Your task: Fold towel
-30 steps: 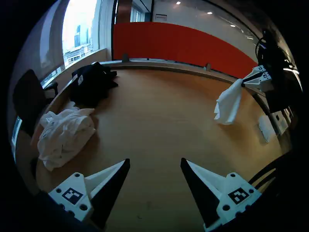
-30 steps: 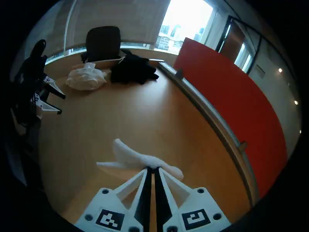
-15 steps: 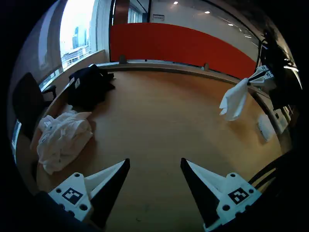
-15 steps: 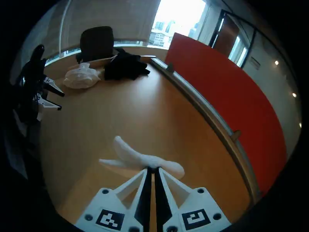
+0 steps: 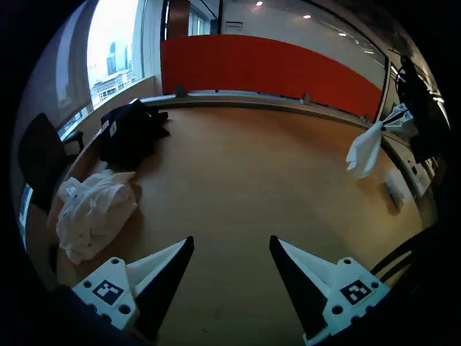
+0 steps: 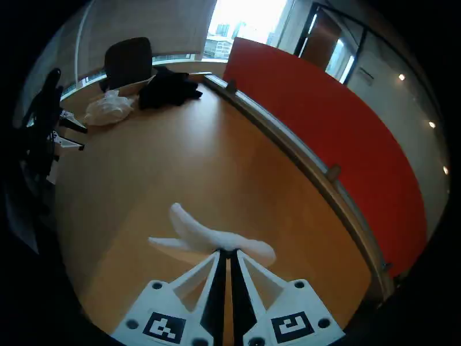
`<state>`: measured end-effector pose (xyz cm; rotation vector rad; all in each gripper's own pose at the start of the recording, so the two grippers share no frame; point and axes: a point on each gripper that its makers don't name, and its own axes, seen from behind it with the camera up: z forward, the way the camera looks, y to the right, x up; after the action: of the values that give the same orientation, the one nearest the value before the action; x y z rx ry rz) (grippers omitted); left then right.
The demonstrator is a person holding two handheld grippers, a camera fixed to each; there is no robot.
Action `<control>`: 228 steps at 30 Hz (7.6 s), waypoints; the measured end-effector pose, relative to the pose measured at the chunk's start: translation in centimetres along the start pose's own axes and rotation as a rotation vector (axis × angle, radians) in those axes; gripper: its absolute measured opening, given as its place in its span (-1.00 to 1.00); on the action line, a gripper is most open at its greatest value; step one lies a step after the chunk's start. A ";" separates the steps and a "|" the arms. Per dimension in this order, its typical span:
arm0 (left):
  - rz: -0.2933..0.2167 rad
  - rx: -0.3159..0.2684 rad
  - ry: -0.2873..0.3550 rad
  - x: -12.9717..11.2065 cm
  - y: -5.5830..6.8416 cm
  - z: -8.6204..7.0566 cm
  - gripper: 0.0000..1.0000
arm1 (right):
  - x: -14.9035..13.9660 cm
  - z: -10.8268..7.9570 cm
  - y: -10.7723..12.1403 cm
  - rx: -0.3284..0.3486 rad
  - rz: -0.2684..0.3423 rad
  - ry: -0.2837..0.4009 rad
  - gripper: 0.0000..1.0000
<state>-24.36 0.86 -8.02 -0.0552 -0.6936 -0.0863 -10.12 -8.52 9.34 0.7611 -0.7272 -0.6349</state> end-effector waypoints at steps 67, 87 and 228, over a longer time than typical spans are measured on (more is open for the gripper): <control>0.099 -0.025 -0.004 1.9 4.9 0.7 0.95 | -24.1 -15.5 10.9 -0.228 0.253 -0.224 -0.91; 0.110 -0.026 -0.007 1.6 5.1 0.1 0.95 | -31.0 -16.9 7.3 -0.234 0.389 -0.270 -0.91; 0.129 0.023 -0.005 0.6 3.0 -2.6 0.95 | -34.6 -8.6 0.2 -0.181 0.524 -0.295 0.97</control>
<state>-21.96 3.57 -9.65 -0.0780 -0.6942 0.0457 -23.88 20.14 -6.86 0.2874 -1.0760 -0.3280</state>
